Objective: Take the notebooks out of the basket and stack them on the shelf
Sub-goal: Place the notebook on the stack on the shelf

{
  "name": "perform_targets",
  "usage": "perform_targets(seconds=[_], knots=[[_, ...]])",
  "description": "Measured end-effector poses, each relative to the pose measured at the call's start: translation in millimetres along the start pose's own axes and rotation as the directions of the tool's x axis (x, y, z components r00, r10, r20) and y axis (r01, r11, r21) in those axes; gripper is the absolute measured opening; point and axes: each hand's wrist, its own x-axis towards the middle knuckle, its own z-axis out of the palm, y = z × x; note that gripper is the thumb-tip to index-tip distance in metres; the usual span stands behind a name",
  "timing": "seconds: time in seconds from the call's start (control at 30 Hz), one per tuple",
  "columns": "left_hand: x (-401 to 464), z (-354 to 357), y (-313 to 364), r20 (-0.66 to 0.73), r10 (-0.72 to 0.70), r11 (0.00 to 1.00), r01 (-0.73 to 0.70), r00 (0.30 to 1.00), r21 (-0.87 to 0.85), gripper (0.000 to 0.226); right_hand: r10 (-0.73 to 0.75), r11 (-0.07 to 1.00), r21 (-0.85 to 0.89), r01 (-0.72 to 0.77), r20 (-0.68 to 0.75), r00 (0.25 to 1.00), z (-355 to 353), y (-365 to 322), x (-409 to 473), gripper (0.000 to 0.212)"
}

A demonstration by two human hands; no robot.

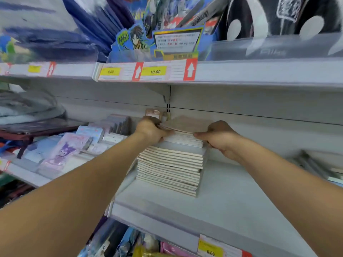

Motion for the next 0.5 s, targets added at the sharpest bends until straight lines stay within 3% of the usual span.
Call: perform_targets(seconds=[0.1,0.2,0.33,0.43,0.5], knots=[[7.3,-1.5,-4.8,-0.021,0.048,0.996,-0.046,0.999,0.071,0.037,0.000,1.000,-0.008,0.000,0.003,1.000,2.5,5.3,2.8,0.040],[17.2,-0.9,-9.2,-0.012,0.060,0.986,-0.058,0.998,0.158,0.042,-0.011,1.000,-0.007,0.011,-0.023,1.000,5.4,9.4,9.3,0.029],[13.1,0.9,-9.2,0.037,0.043,0.976,-0.050,0.998,0.213,0.026,-0.022,0.998,-0.061,0.020,-0.021,1.000,9.5,10.3,9.8,0.025],[-25.4,11.6,-8.3,-0.144,0.176,0.945,-0.126,0.974,0.301,0.031,-0.148,0.962,-0.251,0.102,-0.169,0.974,12.0,9.2,-18.2,0.042],[-80.6,25.7,-17.7,-0.355,0.391,0.916,-0.321,0.849,0.240,0.035,-0.326,0.932,-0.275,0.235,-0.361,0.873,17.5,21.2,-66.8,0.045]])
